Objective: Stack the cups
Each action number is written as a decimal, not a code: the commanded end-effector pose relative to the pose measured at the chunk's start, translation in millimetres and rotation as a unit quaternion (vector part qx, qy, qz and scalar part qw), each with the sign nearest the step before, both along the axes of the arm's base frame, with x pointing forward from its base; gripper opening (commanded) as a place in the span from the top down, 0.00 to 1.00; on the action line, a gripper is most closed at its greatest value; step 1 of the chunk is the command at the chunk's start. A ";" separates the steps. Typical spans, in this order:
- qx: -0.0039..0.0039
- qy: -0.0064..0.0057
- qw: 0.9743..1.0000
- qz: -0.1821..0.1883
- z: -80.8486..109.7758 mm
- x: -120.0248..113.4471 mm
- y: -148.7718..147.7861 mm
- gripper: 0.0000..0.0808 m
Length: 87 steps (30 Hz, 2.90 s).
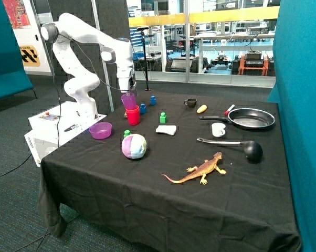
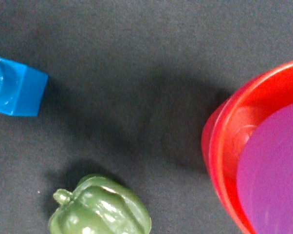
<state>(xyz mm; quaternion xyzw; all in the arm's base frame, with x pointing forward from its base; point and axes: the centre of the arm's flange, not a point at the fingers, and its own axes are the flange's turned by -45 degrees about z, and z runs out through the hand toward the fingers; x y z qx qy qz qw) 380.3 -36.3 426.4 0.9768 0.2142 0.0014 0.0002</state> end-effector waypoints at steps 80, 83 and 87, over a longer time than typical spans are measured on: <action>0.000 0.001 1.000 0.024 -25.1 14.3 6.6 0.00; 0.000 0.001 1.000 0.024 -25.2 14.1 6.1 0.00; 0.000 0.001 1.000 0.026 -25.2 14.5 6.5 0.00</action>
